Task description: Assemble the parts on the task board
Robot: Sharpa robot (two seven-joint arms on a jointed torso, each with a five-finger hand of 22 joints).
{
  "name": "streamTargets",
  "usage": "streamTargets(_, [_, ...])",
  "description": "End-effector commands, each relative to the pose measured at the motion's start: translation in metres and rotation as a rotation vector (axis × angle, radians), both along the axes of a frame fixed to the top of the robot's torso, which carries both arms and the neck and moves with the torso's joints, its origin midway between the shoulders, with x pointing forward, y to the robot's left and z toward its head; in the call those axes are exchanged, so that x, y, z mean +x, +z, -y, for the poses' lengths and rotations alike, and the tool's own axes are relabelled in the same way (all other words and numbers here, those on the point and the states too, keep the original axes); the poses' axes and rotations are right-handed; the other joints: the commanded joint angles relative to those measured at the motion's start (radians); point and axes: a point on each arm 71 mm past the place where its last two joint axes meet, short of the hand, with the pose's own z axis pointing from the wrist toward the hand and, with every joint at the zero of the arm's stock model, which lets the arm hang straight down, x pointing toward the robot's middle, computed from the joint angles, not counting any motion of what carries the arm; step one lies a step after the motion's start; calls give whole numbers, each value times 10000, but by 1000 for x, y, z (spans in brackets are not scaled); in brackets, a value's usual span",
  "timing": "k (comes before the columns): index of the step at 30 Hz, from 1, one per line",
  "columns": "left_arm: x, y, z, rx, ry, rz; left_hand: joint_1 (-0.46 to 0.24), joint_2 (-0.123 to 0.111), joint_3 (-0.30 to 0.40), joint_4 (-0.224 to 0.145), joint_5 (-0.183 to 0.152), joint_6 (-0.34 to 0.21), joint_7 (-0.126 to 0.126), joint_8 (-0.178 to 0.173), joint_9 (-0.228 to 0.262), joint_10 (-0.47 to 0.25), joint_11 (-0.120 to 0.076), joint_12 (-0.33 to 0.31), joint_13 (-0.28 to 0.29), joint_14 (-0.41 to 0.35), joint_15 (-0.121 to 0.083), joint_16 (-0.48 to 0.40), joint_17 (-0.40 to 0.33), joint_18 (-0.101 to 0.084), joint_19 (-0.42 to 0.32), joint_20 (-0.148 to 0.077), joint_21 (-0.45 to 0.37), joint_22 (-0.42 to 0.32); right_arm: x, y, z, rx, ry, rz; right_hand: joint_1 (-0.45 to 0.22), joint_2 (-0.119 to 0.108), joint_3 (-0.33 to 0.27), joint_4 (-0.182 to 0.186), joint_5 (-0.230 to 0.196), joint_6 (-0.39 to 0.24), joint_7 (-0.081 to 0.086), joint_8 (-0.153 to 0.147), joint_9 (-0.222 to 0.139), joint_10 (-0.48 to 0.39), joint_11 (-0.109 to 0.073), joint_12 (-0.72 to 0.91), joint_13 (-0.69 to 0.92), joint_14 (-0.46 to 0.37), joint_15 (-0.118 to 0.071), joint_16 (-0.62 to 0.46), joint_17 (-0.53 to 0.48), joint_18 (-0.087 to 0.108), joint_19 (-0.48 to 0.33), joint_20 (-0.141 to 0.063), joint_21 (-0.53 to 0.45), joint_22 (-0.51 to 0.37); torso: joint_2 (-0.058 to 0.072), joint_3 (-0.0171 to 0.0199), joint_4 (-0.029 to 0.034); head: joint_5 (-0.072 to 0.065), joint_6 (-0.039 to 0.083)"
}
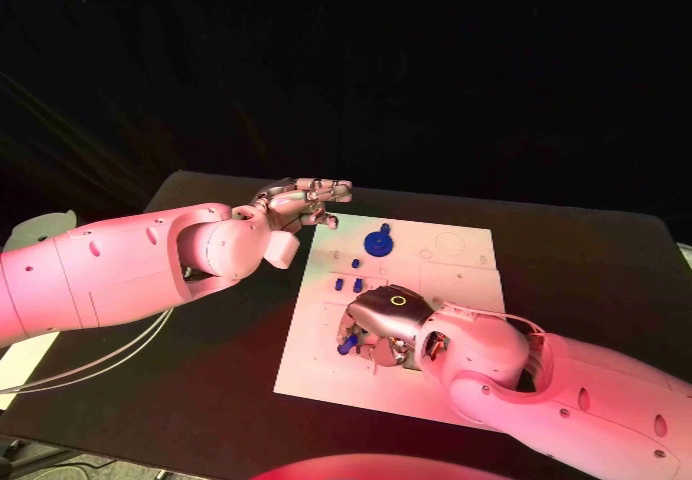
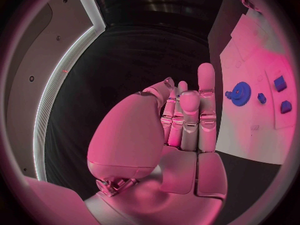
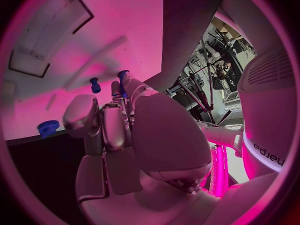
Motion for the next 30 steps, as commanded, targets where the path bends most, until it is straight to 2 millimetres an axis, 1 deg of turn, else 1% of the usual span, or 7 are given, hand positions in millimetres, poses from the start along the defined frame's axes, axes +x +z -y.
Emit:
streamTargets(1, [-1, 1, 2, -90, -181, 81, -76, 6, 57, 20, 56, -88, -2, -9, -9, -69, -1, 34, 9, -94, 7, -49, -9, 96, -38, 5, -68, -9, 1, -5, 0, -612, -62, -37, -190, -79, 28, 21, 27, -58, 31, -43, -17, 357, -371, -47, -37, 426, 43, 5, -29, -122, -55, 30, -5, -33, -2, -7, -9, 12, -10])
streamTargets(11, [-1, 1, 3, -93, -194, 76, -76, 6, 57, 20, 56, -88, -2, -9, -9, -69, -1, 34, 9, -94, 7, -49, -9, 96, -38, 5, -68, -9, 2, -7, -8, -822, -89, -116, -669, -334, -14, 131, 42, -445, 95, -181, -119, -156, -249, -44, -62, 410, 145, -30, -92, -115, -110, 140, -61, -97, -6, -5, 9, -14, -33])
streamTargets(15, [-1, 1, 2, -89, -189, 73, -76, 6, 57, 20, 56, -88, -2, -9, -9, -69, -1, 34, 9, -94, 7, -49, -9, 96, -38, 5, -68, -9, 3, -5, -9, -621, -160, -28, -941, -565, -145, 193, 38, -848, 142, -187, -219, -819, -121, -56, -85, 401, 246, -59, -147, -85, -193, 216, -202, -288, -7, -6, 5, 0, -33])
streamTargets(18, [-1, 1, 2, -89, -190, 72, -76, 6, 57, 20, 56, -88, -2, -9, -9, -69, -1, 34, 9, -94, 7, -49, -9, 96, -38, 5, -68, -9, 3, -4, -9, -389, -177, 23, -1094, -720, -395, 102, 44, -1399, 62, -176, -296, -1774, 28, -16, -65, 311, 364, -327, -485, 9, -402, 315, -586, -792, -6, -3, 0, -1, -23])
streamTargets(21, [-1, 1, 2, -88, -189, 71, -76, 6, 57, 20, 56, -88, -2, -9, -9, -69, -1, 34, 9, -94, 7, -49, -9, 96, -38, 5, -68, -9, 3, -3, -9, -207, -195, 72, -1202, -790, -652, 55, 46, -1768, -15, -179, -307, -2353, 134, -19, -63, 261, 447, -465, -656, 58, -509, 387, -807, -1076, -7, -1, -3, 0, -15])
streamTargets(25, [-1, 1, 2, -86, -189, 67, -76, 6, 57, 20, 56, -88, -2, -9, -9, -69, -1, 34, 9, -94, 7, -49, -9, 96, -38, 5, -68, -9, 4, 0, -8, 178, -297, 212, -1284, -848, -1319, 108, 53, -2266, -92, -160, -297, -3111, 283, 39, -40, 139, 568, -712, -968, 149, -707, 510, -1226, -1614, -3, 5, -3, -8, 3])
streamTargets(30, [-1, 1, 2, -86, -200, 56, -76, 6, 57, 20, 56, -88, -2, -9, -9, -69, -1, 34, 9, -94, 7, -49, -9, 96, -38, 5, -68, -9, 4, 6, -3, 938, -468, 483, -1083, -823, -2036, 360, 69, -2466, -113, -152, -273, -3373, 320, 256, -5, 83, 612, -788, -1113, 201, -767, 565, -1436, -1870, 1, 11, -1, -31, 20])
